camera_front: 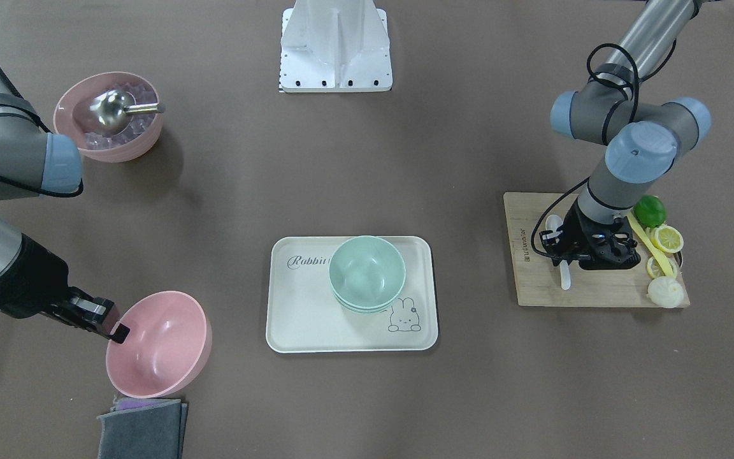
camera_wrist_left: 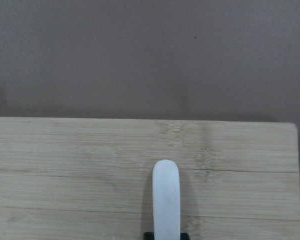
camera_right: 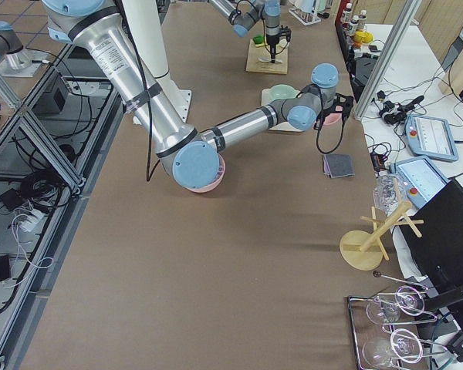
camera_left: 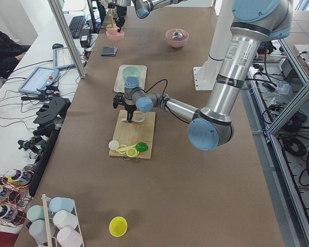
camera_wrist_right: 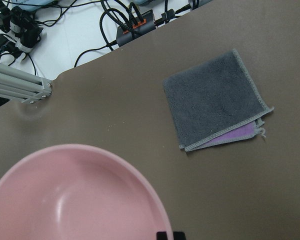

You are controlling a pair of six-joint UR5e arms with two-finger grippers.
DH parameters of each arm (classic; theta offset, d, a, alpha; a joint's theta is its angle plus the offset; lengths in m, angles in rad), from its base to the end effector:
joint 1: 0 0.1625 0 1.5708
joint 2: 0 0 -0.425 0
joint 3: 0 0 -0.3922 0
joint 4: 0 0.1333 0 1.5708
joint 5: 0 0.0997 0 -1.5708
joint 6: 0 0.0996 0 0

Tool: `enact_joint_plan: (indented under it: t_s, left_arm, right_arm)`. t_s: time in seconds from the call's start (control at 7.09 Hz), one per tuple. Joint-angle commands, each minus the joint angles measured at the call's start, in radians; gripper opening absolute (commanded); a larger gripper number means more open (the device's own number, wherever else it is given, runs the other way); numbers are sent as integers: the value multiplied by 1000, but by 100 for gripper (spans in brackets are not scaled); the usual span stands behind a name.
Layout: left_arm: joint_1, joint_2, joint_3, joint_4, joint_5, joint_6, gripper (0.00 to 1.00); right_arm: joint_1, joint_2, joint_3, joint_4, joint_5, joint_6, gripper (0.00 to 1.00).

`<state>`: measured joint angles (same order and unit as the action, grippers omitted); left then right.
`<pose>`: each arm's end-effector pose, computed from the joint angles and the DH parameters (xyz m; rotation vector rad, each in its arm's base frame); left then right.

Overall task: Stack pink bowl on green and place spoon
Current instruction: 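Lift the pink bowl with the right gripper while the left reaches the spoon, then carry the pink bowl over the green bowl while the left lifts the spoon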

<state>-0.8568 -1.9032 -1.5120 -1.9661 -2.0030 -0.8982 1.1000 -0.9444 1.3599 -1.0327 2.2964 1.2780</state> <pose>0.3568 -0.5517 0.4674 0.1555 0.7623 -0.0303 -0.2696 -0.6779 0.3103 0.0708 -1.1283 0.3746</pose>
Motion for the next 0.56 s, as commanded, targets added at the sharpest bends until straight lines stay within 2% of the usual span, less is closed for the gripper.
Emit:
enact_joint_plan:
  t_s: [0.0,0.28,0.42]
  left_arm:
    - [-58,0,-25,4,-111,2,0]
    - [-206,-2,-59,13,-282,5,0]
    - [-227,1,-68,12,-289,5,0]
  right_arm:
    - [1,1,33,-7,0,1,0]
    - [-3,36,27,-7,0,-5,0]
    - [-12,70,24,-10,0,-3,0]
